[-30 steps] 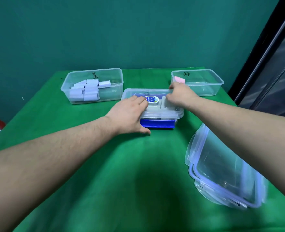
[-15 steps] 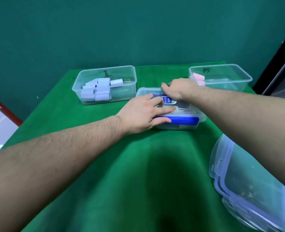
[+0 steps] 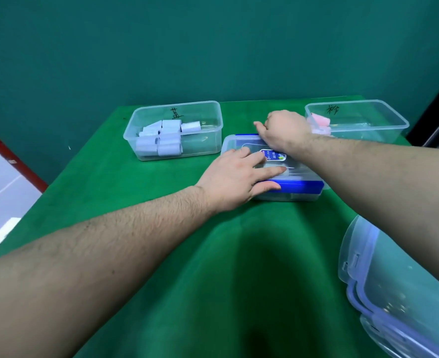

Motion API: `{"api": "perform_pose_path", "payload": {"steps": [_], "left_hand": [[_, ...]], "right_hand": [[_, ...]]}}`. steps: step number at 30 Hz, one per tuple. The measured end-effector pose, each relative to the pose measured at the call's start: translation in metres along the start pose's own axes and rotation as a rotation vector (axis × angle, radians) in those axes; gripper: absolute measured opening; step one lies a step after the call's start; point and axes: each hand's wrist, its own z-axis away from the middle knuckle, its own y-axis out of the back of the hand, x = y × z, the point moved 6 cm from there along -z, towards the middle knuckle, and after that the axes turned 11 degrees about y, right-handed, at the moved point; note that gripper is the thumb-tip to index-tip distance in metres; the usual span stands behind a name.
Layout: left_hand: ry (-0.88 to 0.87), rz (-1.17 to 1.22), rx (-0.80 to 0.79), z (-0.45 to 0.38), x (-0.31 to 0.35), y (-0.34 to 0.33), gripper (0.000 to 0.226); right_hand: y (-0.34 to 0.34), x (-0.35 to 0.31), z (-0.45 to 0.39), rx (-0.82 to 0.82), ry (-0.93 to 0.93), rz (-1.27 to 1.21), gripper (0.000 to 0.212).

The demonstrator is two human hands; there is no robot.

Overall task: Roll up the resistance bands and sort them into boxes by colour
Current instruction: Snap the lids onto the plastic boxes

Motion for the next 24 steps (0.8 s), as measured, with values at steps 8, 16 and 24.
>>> {"api": "perform_pose_path", "payload": {"steps": [8, 16, 24], "left_hand": [[0.136, -0.101, -0.284, -0.014, 0.005, 0.006, 0.058], [0.226, 0.063, -0.211, -0.005, 0.065, 0.051, 0.029], [0.492, 0.510, -0.521, 0.040, 0.176, 0.044, 0.044]], "right_hand": [[0.018, -0.008, 0.048, -0.073, 0.113, -0.297, 0.038], [0.065, 0.023, 0.146, 0.007, 0.079, -0.313, 0.029], [0.079, 0.078, 0.252, -0.045, -0.153, -0.254, 0.034]]}}
